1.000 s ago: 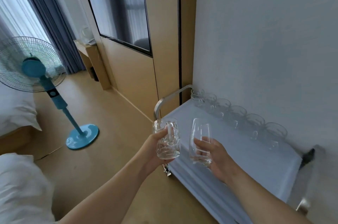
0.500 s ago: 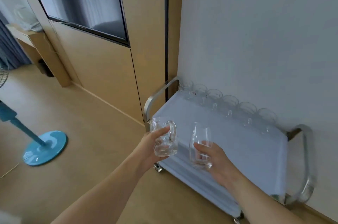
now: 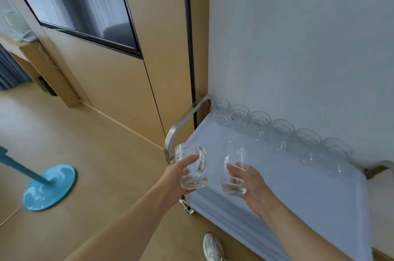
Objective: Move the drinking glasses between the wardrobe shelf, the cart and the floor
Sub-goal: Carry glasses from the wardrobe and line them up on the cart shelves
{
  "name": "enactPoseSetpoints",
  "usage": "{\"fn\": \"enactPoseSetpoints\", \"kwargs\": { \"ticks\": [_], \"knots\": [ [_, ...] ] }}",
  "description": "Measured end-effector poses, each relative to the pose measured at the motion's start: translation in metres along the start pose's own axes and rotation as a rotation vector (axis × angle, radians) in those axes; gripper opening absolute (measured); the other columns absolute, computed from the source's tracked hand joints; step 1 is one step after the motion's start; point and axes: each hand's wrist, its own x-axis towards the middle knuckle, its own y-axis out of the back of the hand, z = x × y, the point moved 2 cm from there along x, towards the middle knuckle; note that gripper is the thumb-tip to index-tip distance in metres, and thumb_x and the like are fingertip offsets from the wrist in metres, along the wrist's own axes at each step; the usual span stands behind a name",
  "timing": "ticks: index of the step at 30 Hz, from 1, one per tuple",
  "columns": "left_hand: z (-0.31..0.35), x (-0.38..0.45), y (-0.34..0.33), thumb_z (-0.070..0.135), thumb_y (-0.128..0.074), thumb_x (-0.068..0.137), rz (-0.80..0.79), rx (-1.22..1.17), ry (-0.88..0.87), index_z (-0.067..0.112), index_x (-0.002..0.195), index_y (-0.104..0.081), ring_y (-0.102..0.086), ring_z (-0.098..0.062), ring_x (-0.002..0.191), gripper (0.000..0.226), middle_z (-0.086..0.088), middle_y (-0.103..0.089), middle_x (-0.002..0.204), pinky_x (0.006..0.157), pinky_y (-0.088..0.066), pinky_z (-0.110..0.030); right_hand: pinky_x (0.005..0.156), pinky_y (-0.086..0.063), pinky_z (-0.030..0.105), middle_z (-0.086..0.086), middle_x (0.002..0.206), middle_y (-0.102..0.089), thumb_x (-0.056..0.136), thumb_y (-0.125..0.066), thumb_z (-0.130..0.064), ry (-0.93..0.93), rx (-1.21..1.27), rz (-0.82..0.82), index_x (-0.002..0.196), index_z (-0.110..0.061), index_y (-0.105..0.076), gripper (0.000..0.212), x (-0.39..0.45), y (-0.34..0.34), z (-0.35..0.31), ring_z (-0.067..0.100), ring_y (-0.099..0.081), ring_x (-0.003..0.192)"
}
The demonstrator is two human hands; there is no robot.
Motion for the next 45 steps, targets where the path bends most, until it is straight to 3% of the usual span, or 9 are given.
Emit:
{"fn": "enactPoseSetpoints", "kwargs": {
  "ticks": [2,6,10,14,20,26,32,38,45],
  "knots": [
    [0.017,0.021,-0.004,0.047,-0.095,0.056,0.061,0.016,-0.002,0.015,0.130,-0.064,-0.063,-0.035,0.106,0.086,-0.021,-0.059,0.122,0.075,-0.059,-0.038,0.067,-0.057,0.034,0.011,0.103,-0.066,0.074,-0.087,-0.036,0.000,0.016,-0.007,0.127,-0.011,-0.056,0.067,0.025,0.000,-0.011,0.026,-0.066,0.093],
    [0.046,0.071,-0.010,0.050,-0.097,0.048,0.197,0.125,-0.044,0.034,0.135,-0.052,-0.063,-0.032,0.115,0.099,-0.006,-0.058,0.129,0.088,-0.060,-0.048,0.070,-0.054,0.036,0.012,0.099,-0.062,0.072,-0.089,-0.036,-0.010,0.021,0.024,0.131,-0.014,-0.054,0.072,0.073,0.006,-0.035,0.022,-0.066,0.080],
    [0.062,0.117,-0.019,0.030,-0.101,0.047,0.292,0.236,-0.134,0.022,0.126,-0.057,-0.072,-0.024,0.101,0.091,0.001,-0.075,0.110,0.091,-0.058,-0.046,0.079,-0.059,0.042,0.009,0.112,-0.064,0.054,-0.096,-0.045,0.000,-0.045,0.084,0.134,-0.024,-0.049,0.095,0.107,0.015,-0.046,0.026,-0.070,0.092],
    [0.060,0.159,-0.027,0.025,-0.103,0.044,0.367,0.370,-0.118,0.027,0.133,-0.047,-0.064,-0.019,0.113,0.106,0.005,-0.066,0.122,0.101,-0.050,-0.047,0.066,-0.054,0.022,0.002,0.118,-0.062,0.052,-0.096,-0.039,0.040,-0.068,0.158,0.130,-0.032,-0.050,0.091,0.130,0.026,-0.046,0.019,-0.065,0.106],
    [0.052,0.212,-0.033,0.023,-0.100,0.052,0.416,0.393,-0.112,0.038,0.137,-0.036,-0.057,-0.017,0.119,0.107,0.012,-0.058,0.126,0.099,-0.047,-0.040,0.099,-0.047,0.031,-0.004,0.121,-0.061,0.056,-0.100,-0.022,0.099,-0.219,0.235,0.126,-0.033,-0.048,0.088,0.167,0.045,-0.036,0.010,-0.059,0.115],
    [0.052,0.252,-0.037,0.021,-0.096,0.057,0.455,0.538,-0.189,0.040,0.136,-0.032,-0.057,-0.014,0.116,0.103,0.012,-0.054,0.127,0.089,-0.049,-0.030,0.097,-0.046,0.030,-0.009,0.122,-0.062,0.056,-0.100,-0.021,0.117,-0.277,0.238,0.121,-0.037,-0.046,0.086,0.194,0.058,-0.024,0.008,-0.059,0.114],
    [0.061,0.275,-0.047,0.017,-0.094,0.056,0.445,0.632,-0.263,0.054,0.122,-0.032,-0.052,0.023,0.097,0.098,0.045,-0.049,0.105,0.057,-0.049,-0.006,0.096,-0.045,0.023,-0.014,0.119,-0.061,0.056,-0.100,-0.018,0.128,-0.323,0.242,0.121,-0.035,-0.047,0.085,0.209,0.056,-0.019,0.001,-0.060,0.112],
    [0.061,0.288,-0.048,0.017,-0.094,0.054,0.453,0.662,-0.277,0.055,0.119,-0.034,-0.059,0.007,0.101,0.097,0.036,-0.055,0.106,0.076,-0.057,-0.027,0.093,-0.043,0.016,-0.018,0.120,-0.060,0.057,-0.099,-0.018,0.153,-0.368,0.256,0.121,-0.035,-0.046,0.085,0.213,0.054,-0.018,0.000,-0.060,0.109],
    [0.060,0.298,-0.041,0.014,-0.093,0.051,0.349,0.654,-0.316,0.068,0.105,-0.037,-0.062,0.006,0.103,0.095,0.033,-0.058,0.108,0.074,-0.057,-0.021,0.084,-0.041,0.005,-0.024,0.116,-0.059,0.056,-0.099,-0.017,0.148,-0.348,0.291,0.116,-0.043,-0.045,0.085,0.214,0.050,-0.006,-0.007,-0.058,0.105]
  ]
}}
